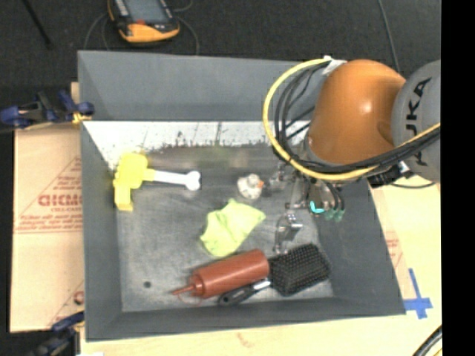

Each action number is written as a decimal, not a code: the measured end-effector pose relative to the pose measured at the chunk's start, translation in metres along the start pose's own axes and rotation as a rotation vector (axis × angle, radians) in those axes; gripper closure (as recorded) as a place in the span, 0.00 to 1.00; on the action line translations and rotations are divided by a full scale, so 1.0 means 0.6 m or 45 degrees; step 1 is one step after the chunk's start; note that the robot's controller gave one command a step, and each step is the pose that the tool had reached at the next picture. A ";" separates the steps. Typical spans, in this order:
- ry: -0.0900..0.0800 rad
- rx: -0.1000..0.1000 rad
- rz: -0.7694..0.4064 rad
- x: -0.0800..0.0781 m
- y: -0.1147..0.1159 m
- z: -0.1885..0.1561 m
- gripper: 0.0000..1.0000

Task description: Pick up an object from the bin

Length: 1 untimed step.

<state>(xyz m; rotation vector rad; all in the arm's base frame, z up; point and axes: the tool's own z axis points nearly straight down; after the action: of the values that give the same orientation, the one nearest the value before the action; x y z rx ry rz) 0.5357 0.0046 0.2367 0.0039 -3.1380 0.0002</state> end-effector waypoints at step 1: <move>-0.007 0.000 0.000 -0.001 0.000 -0.005 0.00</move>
Offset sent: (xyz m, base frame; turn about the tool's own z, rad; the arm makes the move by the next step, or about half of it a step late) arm 0.0420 0.0168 -0.1667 -0.3730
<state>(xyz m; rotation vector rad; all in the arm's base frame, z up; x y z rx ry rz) 0.5364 0.0046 0.2400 0.0038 -3.1437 0.0001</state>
